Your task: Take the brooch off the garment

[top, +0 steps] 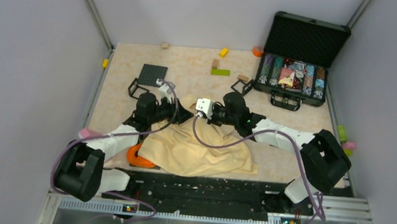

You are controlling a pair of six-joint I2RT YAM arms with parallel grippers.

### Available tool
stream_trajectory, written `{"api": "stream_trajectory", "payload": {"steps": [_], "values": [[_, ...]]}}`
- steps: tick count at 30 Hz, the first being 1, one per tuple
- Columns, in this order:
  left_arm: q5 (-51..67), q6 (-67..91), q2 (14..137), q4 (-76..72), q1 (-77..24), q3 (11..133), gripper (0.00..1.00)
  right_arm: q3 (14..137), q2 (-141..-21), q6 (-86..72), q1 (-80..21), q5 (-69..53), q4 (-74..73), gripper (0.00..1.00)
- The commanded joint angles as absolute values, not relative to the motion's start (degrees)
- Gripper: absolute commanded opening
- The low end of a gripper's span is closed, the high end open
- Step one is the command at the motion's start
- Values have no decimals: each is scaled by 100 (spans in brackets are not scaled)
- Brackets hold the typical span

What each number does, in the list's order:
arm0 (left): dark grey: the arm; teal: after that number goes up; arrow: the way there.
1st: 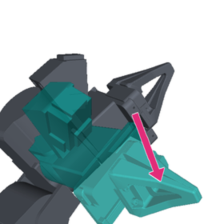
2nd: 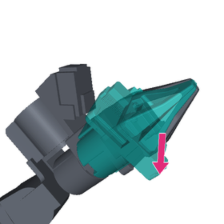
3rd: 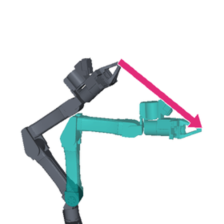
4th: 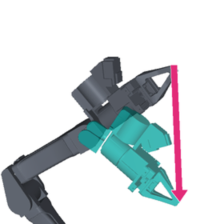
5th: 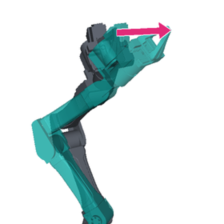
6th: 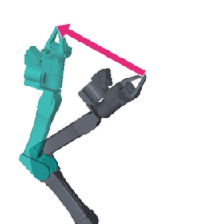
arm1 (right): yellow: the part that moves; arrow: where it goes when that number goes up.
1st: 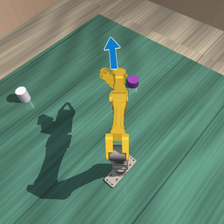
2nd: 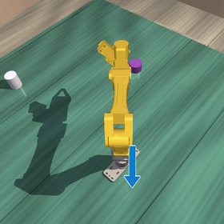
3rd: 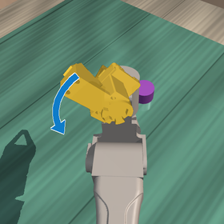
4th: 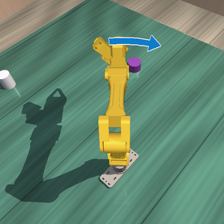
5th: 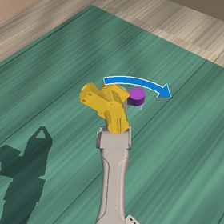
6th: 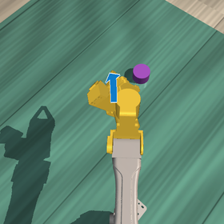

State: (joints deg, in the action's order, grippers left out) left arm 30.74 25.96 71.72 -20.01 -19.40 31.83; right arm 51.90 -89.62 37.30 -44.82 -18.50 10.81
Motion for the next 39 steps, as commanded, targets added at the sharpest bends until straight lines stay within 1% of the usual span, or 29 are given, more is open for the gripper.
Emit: {"api": "stream_trajectory", "payload": {"steps": [1, 5, 6, 8, 9, 11, 13, 14, 15, 17, 21, 24, 29, 32, 33, 36, 39], "values": [[3097, 1945, 6934, -3520, -2025, 2707, 49, 5753, -8624, 3753, -4465, -1833, -175, 0], [2095, 1111, 6723, -3229, -2446, 2612, 53, 6124, -8667, 3674, -4469, -1755, -808, 0], [1942, 878, 6691, -3331, -2590, 2539, 56, 6227, -8685, 3640, -4465, -1744, -932, 0], [1924, 134, 6655, -3707, -2888, 2323, 68, 6430, -8743, 3598, -4473, -1683, -1240, 0], [1862, -277, 6640, -3916, -3102, 2194, 71, 6540, -8771, 3587, -4470, -1632, -1371, 0], [1855, -652, 6655, -4189, -3241, 2050, 72, 6709, -8826, 3586, -4486, -1522, -1656, 0], [1966, -790, 6712, -4257, -3242, 2047, 70, 6886, -8866, 3598, -4511, -1381, -1961, 0], [2065, -904, 6755, -4262, -3241, 2062, 65, 6985, -8881, 3614, -4516, -1326, -2115, 0], [2188, -1039, 6800, -4278, -3243, 2078, 59, 7075, -8899, 3645, -4524, -1291, -2288, 0], [2312, -1106, 6921, -4480, -3239, 2063, 54, 7198, -8892, 3724, -4527, -1303, -2504, 0], [2413, -833, 7212, -5531, -3214, 1822, 54, 7205, -8776, 3884, -4542, -1505, -2686, 0], [2819, -1047, 7427, -6035, -3203, 1747, 55, 7119, -8687, 4074, -4547, -1620, -2710, 0], [3570, -1210, 7636, -6062, -3206, 1951, 54, 7073, -8622, 4280, -4548, -1773, -2722, 0], [3763, -1284, 7741, -5943, -3200, 2117, 52, 7061, -8609, 4437, -4564, -1898, -2765, 0], [3810, -1287, 7771, -5928, -3200, 2150, 49, 7046, -8605, 4477, -4574, -1925, -2754, 0], [3946, -1282, 7868, -5854, -3204, 2266, 37, 7051, -8604, 4563, -4586, -1967, -2760, 0], [4038, -1299, 7940, -5827, -3203, 2341, 37, 7067, -8630, 4725, -4660, -1932, -2861, 0]]}}
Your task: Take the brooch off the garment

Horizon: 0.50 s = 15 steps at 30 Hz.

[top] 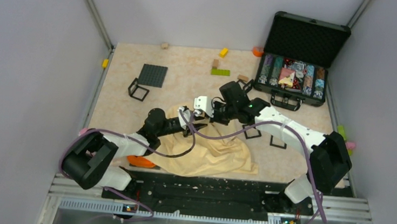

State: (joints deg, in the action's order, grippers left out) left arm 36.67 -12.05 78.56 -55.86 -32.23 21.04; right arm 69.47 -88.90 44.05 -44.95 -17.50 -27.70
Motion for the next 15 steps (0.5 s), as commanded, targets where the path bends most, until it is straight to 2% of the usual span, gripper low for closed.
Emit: {"api": "stream_trajectory", "payload": {"steps": [1, 6, 15], "values": [[4063, -1302, 7939, -5816, -3207, 2357, 38, 7060, -8635, 4754, -4694, -1887, -2870, 0], [3851, -1398, 7921, -5599, -3207, 2429, 45, 7040, -8639, 4794, -4735, -1849, -2882, 0], [3051, -1312, 7541, -5776, -3168, 2083, 45, 7040, -8665, 4745, -4733, -1751, -2891, 0]]}}
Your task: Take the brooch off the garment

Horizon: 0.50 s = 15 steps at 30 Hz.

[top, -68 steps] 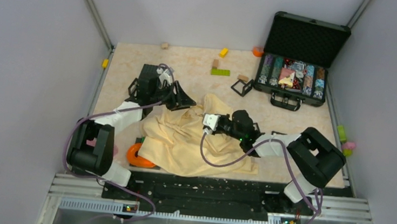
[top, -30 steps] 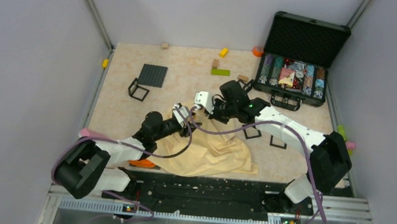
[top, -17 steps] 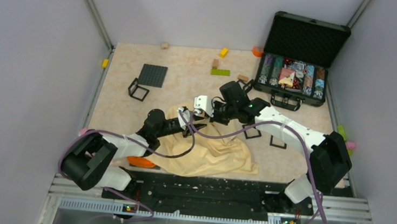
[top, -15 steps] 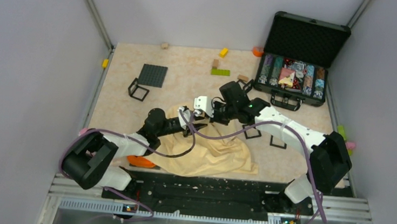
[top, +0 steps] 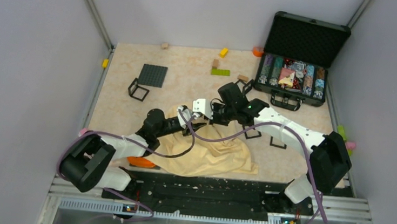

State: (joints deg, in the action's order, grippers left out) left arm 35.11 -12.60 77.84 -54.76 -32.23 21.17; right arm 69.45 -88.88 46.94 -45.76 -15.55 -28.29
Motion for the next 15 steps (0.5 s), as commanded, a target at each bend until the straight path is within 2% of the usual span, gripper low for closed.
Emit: {"api": "stream_trajectory", "payload": {"steps": [1, 5, 10, 15], "values": [[2985, -1281, 7538, -5775, -3172, 2092, 45, 7054, -8677, 4732, -4737, -1721, -2897, 0], [3031, -1263, 7528, -5739, -3119, 2098, 47, 7081, -8686, 4765, -4738, -1738, -2960, 0], [3943, -1506, 7776, -5197, -3113, 2492, 46, 7001, -8588, 4755, -4738, -1947, -2762, 0], [4322, -1563, 7855, -4934, -3116, 2638, 44, 7031, -8612, 4788, -4738, -1923, -2819, 0]]}}
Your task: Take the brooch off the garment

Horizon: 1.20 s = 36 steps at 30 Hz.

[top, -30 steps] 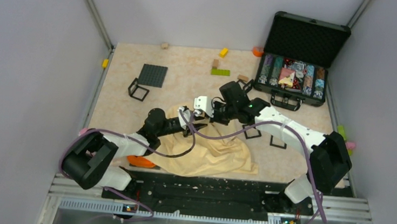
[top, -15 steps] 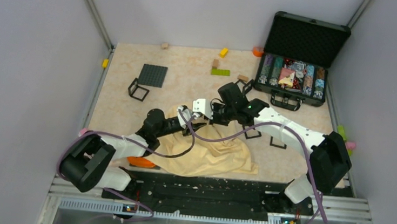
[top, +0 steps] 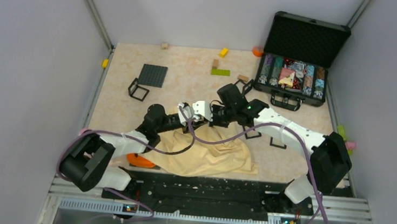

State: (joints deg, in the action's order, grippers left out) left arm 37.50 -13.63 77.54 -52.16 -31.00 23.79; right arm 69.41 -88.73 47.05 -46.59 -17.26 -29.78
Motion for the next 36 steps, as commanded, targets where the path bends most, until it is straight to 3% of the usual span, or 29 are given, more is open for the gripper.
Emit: {"api": "stream_trajectory", "payload": {"steps": [1, 4, 12, 21, 36], "values": [[4380, -1608, 7884, -4787, -3117, 2704, 42, 7037, -8613, 4796, -4740, -1949, -2823, 0], [4508, -1726, 7969, -4406, -3121, 2873, 37, 7031, -8599, 4790, -4737, -2001, -2775, 0], [4655, -1880, 8116, -3966, -3135, 3034, 39, 7050, -8599, 4723, -4743, -1863, -2715, 0], [4662, -700, 7955, -5694, -2732, 2327, 43, 6660, -8208, 4535, -4643, -2015, -2059, 0], [5097, -783, 7952, -5925, -2726, 2430, 41, 6850, -8349, 4674, -4614, -2206, -2376, 0]]}}
